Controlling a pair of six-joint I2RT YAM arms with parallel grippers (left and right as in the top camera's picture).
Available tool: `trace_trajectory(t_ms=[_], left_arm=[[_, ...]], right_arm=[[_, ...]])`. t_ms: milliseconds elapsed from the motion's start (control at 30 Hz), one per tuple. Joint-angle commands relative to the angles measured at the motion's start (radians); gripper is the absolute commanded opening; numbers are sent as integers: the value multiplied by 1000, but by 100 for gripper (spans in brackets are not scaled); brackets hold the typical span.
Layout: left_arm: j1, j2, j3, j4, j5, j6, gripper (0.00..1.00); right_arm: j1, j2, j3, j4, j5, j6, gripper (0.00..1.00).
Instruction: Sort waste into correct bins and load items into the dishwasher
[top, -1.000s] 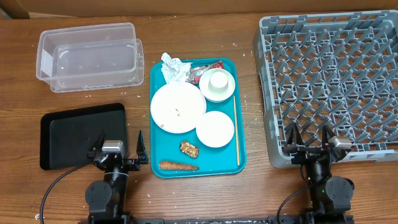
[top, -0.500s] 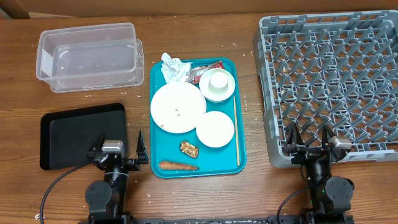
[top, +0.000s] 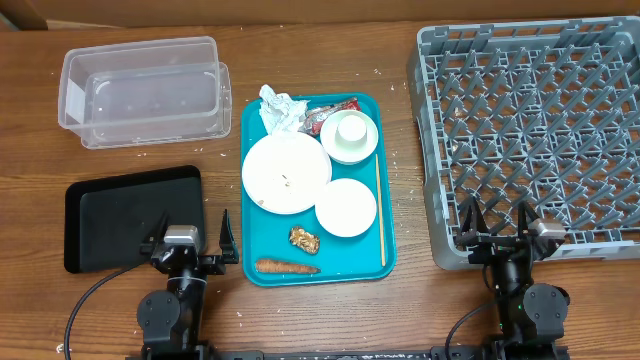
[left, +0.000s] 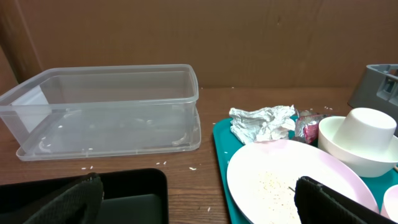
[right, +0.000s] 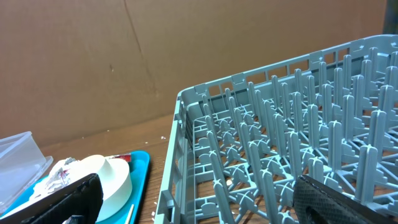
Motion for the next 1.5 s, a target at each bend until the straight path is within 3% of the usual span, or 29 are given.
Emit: trace_trajectory(t_ms=[0,400,600,767,900,967,1200,1467], left_arm=[[-7,-11,-4,-2,4,16,100],[-7,-11,-4,29,34,-3,100],[-7,-11,-4,68,433,-340,100],[-7,-11,-4,119,494,-463,100],[-7,-11,-3,293,561,-510,100],[-7,-11,8,306,565,-544,100],[-7,60,151,218,586,-519,100],[-7,474,551,-96,700,-278,100]], right_arm=[[4,-10,-10,3,13,-3,100],[4,-10,-10,3,13,-3,100],[4,-10,-10,3,13,-3,100],[4,-10,-10,3,13,-3,100],[4,-10,-10,3,13,-3,100],[4,-10,-10,3,13,-3,100],[4,-10,-10,3,13,-3,100],[4,-10,-10,3,13,-3,100]])
